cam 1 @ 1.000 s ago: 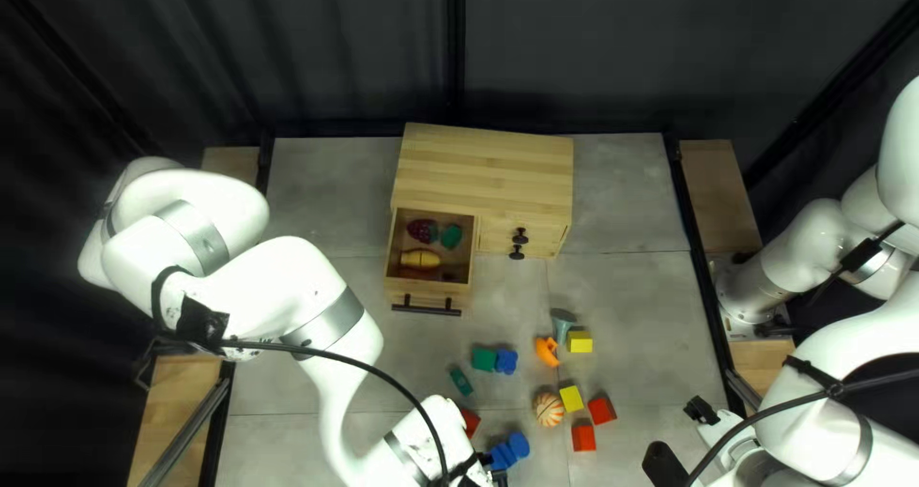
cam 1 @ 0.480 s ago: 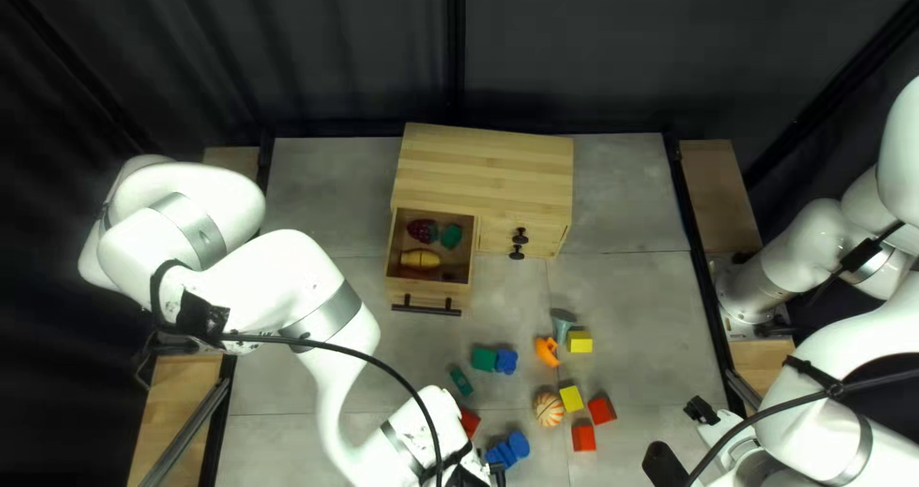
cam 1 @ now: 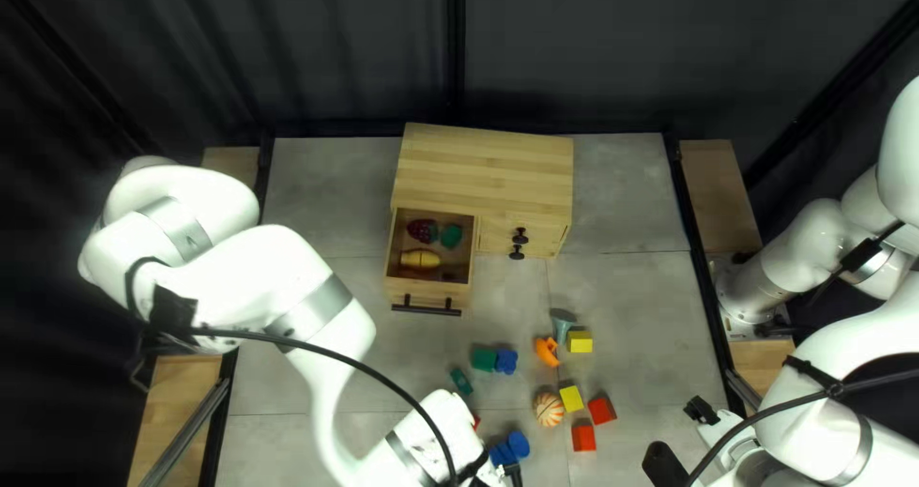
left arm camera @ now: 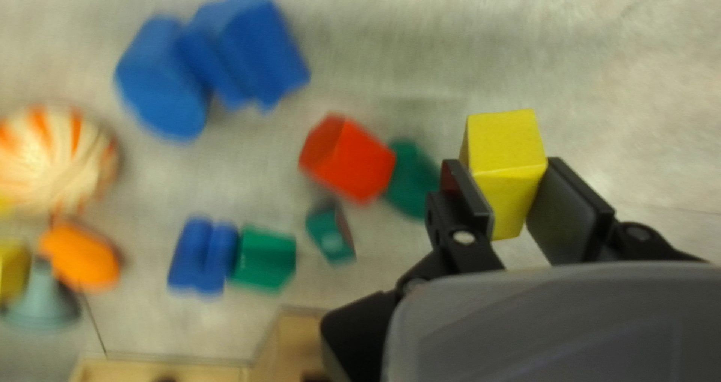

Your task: Open drawers and place objects into drawer and close

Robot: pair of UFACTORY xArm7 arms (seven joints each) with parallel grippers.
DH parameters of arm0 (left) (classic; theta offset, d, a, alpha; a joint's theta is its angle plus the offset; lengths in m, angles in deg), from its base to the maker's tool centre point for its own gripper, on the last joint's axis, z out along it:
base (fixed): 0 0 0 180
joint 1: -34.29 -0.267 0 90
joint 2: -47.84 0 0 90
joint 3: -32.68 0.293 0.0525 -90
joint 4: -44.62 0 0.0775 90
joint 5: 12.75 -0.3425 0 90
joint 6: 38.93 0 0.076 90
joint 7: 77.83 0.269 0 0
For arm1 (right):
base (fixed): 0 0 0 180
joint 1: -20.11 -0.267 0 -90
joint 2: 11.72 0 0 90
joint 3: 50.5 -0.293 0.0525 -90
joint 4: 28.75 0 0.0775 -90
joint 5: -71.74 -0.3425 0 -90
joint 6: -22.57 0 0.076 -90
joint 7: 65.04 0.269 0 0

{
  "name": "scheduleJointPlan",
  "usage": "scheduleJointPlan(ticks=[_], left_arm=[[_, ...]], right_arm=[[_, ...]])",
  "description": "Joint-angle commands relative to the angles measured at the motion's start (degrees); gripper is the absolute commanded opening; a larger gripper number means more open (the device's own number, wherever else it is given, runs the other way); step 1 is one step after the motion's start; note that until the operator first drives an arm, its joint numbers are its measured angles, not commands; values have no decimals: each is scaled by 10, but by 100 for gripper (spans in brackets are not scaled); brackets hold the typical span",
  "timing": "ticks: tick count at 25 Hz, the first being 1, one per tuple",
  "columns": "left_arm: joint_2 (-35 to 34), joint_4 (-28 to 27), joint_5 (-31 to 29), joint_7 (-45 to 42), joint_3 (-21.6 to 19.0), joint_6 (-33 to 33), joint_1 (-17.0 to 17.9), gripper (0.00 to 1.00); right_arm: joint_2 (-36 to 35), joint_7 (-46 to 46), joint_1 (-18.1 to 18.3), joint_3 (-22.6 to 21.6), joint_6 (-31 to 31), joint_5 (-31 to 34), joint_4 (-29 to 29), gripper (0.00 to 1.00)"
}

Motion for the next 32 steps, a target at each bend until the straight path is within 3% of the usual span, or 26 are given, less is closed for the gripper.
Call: scheduleJointPlan(ticks=[1,6,14,23,24,25,32], left_arm=[[-216,167,69,-65,42,63,-98,0],[-339,268,79,-193,89,127,-133,0],[-342,335,52,-389,113,223,-166,0],[-350,384,42,-491,137,273,-196,1],[-348,387,42,-498,140,280,-200,55],[-345,387,43,-501,142,282,-201,100],[-338,357,50,-506,141,248,-201,100]], right_arm=[[0,0,0,0,0,0,0,100],[0,0,0,0,0,0,0,100],[0,0,0,0,0,0,0,100],[0,0,0,0,0,0,0,100],[0,0,0,0,0,0,0,100],[0,0,0,0,0,0,0,100],[0,0,0,0,0,0,0,100]])
